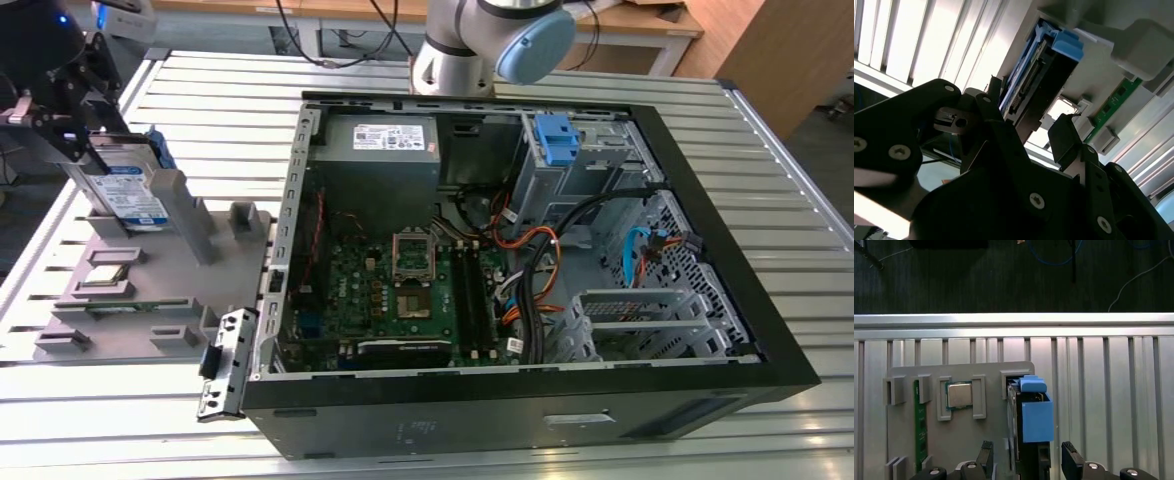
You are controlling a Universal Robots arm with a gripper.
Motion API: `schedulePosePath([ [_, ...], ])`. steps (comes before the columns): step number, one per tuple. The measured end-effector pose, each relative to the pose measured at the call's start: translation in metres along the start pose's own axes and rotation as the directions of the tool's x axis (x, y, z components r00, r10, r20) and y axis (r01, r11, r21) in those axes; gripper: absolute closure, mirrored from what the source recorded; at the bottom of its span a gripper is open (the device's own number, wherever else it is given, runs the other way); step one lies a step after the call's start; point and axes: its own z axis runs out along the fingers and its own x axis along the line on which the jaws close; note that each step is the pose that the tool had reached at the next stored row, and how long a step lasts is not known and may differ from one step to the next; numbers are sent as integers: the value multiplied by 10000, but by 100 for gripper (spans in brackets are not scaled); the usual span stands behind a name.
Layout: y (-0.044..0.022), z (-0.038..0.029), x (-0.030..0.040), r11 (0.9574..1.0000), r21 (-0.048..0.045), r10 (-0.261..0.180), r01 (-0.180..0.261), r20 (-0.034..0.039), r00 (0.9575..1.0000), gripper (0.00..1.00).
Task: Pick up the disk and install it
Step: 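Pick up the disk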
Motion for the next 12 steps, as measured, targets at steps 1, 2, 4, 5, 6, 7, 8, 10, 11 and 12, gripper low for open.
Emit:
schedulePosePath([
  [1, -2, 0, 0, 10000, -1, -18, 18, 3, 10000, 35],
  [2, -3, 0, 0, 10000, -1, -27, 27, 6, 10000, 35],
  [4, -4, 0, 0, 10000, -2, -32, 32, 15, 10000, 35],
  [5, -4, -1, 0, 10000, -4, -35, 35, 29, 10000, 35],
  [6, -4, -2, 0, 10000, -6, -36, 36, 48, 10000, 35],
  [7, -4, -2, 0, 10000, -6, -36, 36, 75, 10000, 35],
  [8, -4, -2, -1, 10000, -4, -36, 36, 93, 10000, 35],
  [10, -4, -1, -1, 10000, -4, -35, 35, 95, 9999, 35],
  [11, -4, -1, -1, 10000, -4, -35, 35, 96, 9999, 35],
  [12, -4, -2, 0, 10000, -5, -35, 35, 96, 9999, 35],
])
